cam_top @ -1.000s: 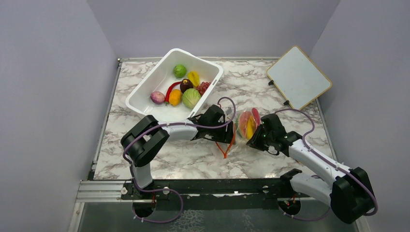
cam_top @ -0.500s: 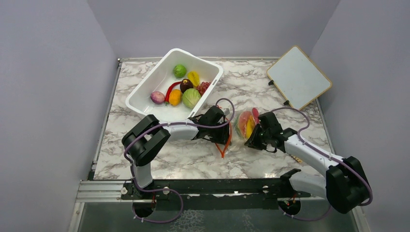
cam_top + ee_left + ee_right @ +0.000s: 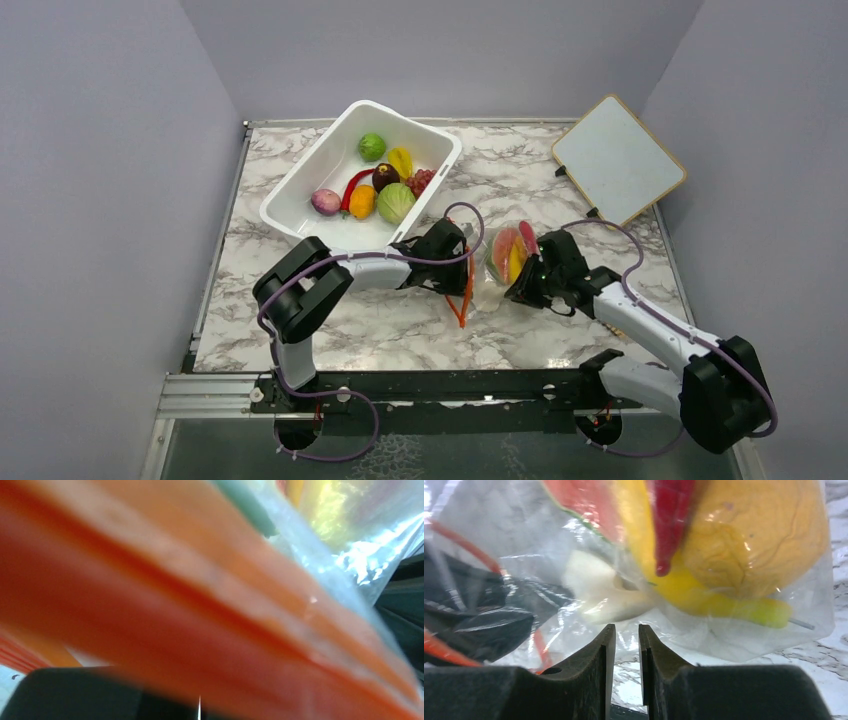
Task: Open the zip-top bag and remove the fake food
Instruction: Pick up the fake vegetable from the zipper food storage bag.
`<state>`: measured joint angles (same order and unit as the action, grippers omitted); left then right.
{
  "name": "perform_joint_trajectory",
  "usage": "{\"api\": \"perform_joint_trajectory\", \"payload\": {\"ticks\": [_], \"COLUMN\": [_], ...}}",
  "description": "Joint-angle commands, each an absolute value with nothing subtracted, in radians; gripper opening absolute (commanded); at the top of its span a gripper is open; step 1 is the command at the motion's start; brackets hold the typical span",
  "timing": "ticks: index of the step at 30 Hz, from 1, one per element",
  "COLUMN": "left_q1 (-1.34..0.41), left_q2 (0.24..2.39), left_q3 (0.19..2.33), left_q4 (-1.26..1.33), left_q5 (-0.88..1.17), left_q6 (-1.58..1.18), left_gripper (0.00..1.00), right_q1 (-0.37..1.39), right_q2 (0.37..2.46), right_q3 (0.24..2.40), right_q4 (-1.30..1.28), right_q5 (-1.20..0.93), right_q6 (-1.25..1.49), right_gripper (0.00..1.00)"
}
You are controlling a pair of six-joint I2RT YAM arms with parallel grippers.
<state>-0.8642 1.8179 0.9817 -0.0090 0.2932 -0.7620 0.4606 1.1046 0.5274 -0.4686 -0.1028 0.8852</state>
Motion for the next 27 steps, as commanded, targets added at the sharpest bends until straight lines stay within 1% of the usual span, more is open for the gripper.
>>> {"api": "perform_joint_trajectory", "payload": {"ticks": [1, 5, 9, 15, 18, 22, 27], "left_q1": [-0.868, -0.868, -0.868, -0.868, -0.868, -0.867, -0.867], "left_q2": [1.76, 1.731, 1.707, 1.707, 1.673, 1.661, 1.69], "left_q3": [0.991, 0.978, 0.953, 0.961, 0.965, 0.952, 0.958], "left_q4": [0.005, -0.007, -0.017, -0.091, -0.122, -0.128, -0.102], "left_q5": [0.247, 0.219, 0.192, 0.146, 0.117, 0.1, 0.143], "left_q6": [-0.766, -0.764, -0.763, -0.732, -0.723, -0.723, -0.743], "left_gripper": [0.0, 0.0, 0.0, 0.0, 0.0, 0.0, 0.2], "right_q1": [0.459, 0.459, 0.459, 0.459, 0.459, 0.459, 0.459], "right_q2": [1.026, 0.998, 1.011, 1.109, 1.166, 1.25, 1.34], "right_q3": [0.573, 0.571, 0.568, 0.607, 0.643, 0.663, 0.654], "right_q4": [-0.463, -0.436, -0.436, -0.419, -0.415, -0.406, -0.389], "right_q5": [-0.108, -0.144, -0.134, -0.151, -0.156, -0.174, -0.222], "right_q6": [0.858, 0.848, 0.856, 0.845, 0.836, 0.824, 0.816], "right_gripper": [0.26, 0.27, 0.28, 0.27, 0.27, 0.26, 0.24]}}
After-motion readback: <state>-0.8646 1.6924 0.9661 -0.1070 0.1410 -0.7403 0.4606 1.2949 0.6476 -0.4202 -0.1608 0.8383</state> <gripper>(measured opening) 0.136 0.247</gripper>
